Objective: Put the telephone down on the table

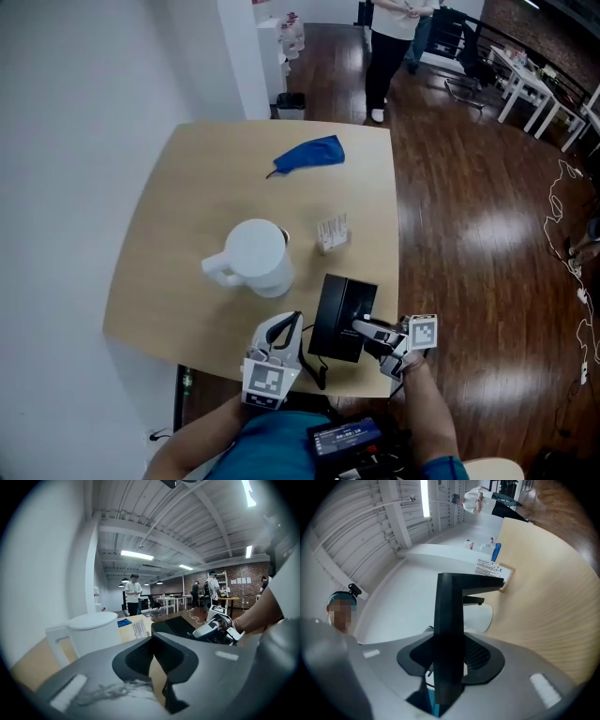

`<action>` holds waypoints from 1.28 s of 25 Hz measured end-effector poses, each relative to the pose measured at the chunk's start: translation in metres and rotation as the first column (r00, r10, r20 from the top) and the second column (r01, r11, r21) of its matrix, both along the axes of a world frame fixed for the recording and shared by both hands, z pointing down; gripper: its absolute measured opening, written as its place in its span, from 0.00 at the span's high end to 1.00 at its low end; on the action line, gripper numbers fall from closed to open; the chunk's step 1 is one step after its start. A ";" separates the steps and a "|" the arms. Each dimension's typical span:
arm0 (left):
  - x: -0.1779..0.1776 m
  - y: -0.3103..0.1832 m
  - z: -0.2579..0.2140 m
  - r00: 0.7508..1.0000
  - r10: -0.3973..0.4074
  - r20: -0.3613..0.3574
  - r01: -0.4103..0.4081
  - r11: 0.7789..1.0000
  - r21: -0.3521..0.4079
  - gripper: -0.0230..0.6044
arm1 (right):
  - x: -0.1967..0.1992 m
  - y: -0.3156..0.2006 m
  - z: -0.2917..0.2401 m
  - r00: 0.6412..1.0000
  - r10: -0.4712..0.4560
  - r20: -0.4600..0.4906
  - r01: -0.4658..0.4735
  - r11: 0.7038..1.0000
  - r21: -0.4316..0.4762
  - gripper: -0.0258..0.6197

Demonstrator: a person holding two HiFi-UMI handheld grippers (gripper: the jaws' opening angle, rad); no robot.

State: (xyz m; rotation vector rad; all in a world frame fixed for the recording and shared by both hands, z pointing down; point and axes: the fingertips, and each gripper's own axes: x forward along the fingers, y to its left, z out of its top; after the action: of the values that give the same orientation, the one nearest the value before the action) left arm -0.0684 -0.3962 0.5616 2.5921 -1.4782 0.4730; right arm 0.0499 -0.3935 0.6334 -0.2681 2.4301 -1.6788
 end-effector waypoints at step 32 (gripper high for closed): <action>-0.004 -0.007 0.042 0.998 0.060 -0.014 -0.061 0.989 -0.136 0.94 | -0.019 -0.042 0.116 0.966 0.098 -0.241 -0.167 0.943 -0.287 0.61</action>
State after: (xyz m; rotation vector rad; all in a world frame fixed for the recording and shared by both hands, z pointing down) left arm -0.0727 -0.4035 0.6034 2.5343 -1.3180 0.5471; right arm 0.0310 -0.4357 0.7489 -0.6836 2.2230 -2.0561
